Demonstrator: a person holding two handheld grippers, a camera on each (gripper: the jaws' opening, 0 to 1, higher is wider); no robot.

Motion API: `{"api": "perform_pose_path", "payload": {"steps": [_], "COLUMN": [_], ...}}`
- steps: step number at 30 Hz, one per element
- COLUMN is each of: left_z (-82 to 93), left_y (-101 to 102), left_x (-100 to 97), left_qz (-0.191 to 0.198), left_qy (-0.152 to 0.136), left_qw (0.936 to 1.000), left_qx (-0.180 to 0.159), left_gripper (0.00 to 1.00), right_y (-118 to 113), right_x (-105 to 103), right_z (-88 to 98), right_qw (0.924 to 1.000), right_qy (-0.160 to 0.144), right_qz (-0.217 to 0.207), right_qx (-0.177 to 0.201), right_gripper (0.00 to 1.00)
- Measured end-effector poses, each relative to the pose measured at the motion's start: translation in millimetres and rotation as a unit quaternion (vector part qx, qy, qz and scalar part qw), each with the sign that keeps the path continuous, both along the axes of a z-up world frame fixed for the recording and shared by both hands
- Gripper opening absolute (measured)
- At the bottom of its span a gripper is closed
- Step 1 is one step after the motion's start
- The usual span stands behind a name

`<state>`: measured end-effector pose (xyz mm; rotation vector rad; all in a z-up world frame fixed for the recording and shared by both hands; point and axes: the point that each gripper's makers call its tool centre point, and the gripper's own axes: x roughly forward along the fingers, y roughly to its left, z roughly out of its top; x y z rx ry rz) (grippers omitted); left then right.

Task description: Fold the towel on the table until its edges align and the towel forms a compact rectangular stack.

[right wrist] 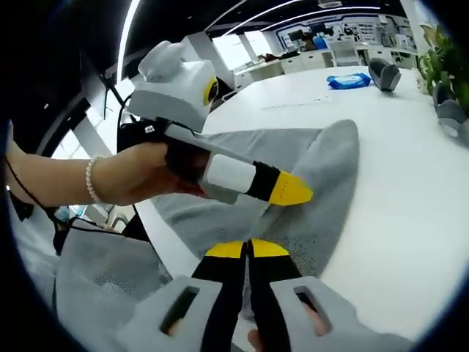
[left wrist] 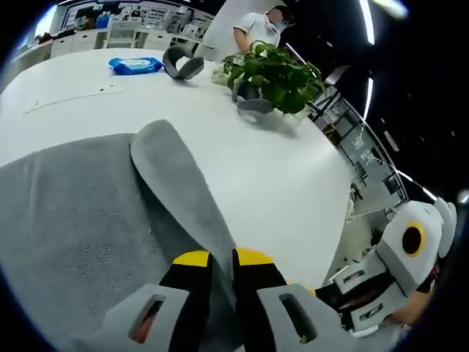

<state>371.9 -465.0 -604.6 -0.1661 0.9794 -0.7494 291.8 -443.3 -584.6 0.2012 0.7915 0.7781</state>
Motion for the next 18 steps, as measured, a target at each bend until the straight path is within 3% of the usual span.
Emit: {"api": "perform_pose_path", "payload": {"steps": [2,5,12,18], "left_z": [1.6,4.6,14.1,25.3], "left_y": [3,9,23,36], "left_x": [3.1,9.5,23.7,41.2], "left_qz": [0.006,0.019,0.050,0.073], "left_qy": [-0.001,-0.003,-0.013,-0.030], "left_qw": [1.0000,0.9998,0.9985,0.9966], "left_qx": [-0.002,-0.007,-0.019,-0.025], "left_gripper": [0.11,0.10,0.09,0.09], "right_y": [3,10,22,32], "right_x": [-1,-4,-18,-25], "right_z": [4.2,13.0,31.3,51.3], "right_qw": [0.9999,0.9984,0.9954,0.9924], "right_qy": [-0.002,0.009,0.001,-0.007], "right_qz": [0.004,0.011,0.051,0.061], "right_qx": [0.010,0.054,0.080,0.107], "right_gripper": [0.00,0.00,0.00,0.00]}}
